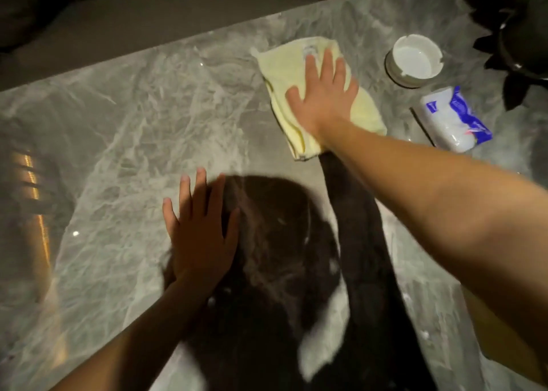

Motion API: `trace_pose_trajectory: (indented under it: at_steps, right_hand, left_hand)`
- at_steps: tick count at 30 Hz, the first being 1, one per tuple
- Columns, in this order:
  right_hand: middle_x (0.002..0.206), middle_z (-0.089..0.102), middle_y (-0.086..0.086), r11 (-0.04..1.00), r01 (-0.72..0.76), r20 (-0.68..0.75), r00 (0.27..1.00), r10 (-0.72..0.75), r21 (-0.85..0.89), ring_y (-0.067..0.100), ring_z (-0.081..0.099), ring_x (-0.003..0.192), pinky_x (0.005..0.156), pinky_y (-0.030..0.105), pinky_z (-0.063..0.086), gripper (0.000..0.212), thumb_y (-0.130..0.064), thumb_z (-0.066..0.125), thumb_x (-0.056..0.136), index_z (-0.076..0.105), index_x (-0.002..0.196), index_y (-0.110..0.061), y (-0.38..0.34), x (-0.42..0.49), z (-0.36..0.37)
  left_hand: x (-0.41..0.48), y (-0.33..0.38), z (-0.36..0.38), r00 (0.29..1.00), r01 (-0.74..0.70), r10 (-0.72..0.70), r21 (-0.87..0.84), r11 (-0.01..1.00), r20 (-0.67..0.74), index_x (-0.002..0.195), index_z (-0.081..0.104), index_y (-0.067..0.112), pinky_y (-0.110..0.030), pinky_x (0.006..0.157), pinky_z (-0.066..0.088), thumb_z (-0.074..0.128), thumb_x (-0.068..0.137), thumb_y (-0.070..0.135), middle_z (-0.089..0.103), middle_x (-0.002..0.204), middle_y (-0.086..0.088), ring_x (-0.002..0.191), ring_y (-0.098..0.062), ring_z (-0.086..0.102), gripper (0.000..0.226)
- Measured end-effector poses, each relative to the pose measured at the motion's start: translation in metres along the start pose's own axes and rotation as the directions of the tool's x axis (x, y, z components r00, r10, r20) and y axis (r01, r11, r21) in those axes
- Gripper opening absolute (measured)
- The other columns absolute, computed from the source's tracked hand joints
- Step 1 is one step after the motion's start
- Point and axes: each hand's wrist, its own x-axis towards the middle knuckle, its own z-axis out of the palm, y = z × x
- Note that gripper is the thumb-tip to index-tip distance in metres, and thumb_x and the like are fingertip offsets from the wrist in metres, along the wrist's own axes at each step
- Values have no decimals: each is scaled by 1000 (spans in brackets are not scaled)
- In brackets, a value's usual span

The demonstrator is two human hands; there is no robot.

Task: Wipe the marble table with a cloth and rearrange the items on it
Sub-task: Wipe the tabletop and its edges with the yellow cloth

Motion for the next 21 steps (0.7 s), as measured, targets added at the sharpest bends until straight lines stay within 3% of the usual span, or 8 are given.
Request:
trace_pose_trajectory:
  at_steps: [5, 9, 15, 21]
  right_hand:
    - [161, -8, 9, 999, -20, -4, 1000, 20, -28, 33, -7, 147, 114, 56, -3, 69, -56, 19, 95, 2, 153, -24, -5, 91, -15]
    - [161, -7, 10, 993, 48, -9, 999, -49, -108, 34, -8, 147, 114, 59, -5, 68, -58, 16, 95, 0, 153, -26, -17, 110, -14]
    - [162, -4, 8, 904, 390, 75, 921, -383, -177, 30, -8, 148, 114, 59, -5, 64, -55, 20, 94, -1, 152, -36, -64, 51, -5]
    - [162, 0, 6, 858, 492, 50, 870, -490, -147, 26, -10, 148, 114, 61, -5, 67, -55, 19, 89, 4, 151, -37, -58, -54, 14]
  left_hand:
    - [2, 1, 2, 999, 17, -15, 57, 998, -36, 146, 28, 21, -53, 111, 15, 31, 89, 44, 28, 154, -9, 143, -28, 20, 61]
    - [4, 0, 3, 998, 19, -17, 46, 999, -60, 145, 32, 21, -51, 110, 15, 33, 89, 44, 30, 154, -7, 143, -25, 19, 61]
    - [2, 2, 1, 997, 47, -49, -42, 998, -60, 145, 26, 20, -50, 116, 12, 30, 91, 51, 22, 157, -4, 146, -21, 16, 62]
    - [0, 7, -5, 965, 94, -160, -296, 950, -209, 141, 33, 11, -49, 113, 24, 41, 84, 41, 23, 156, -10, 136, -26, 34, 65]
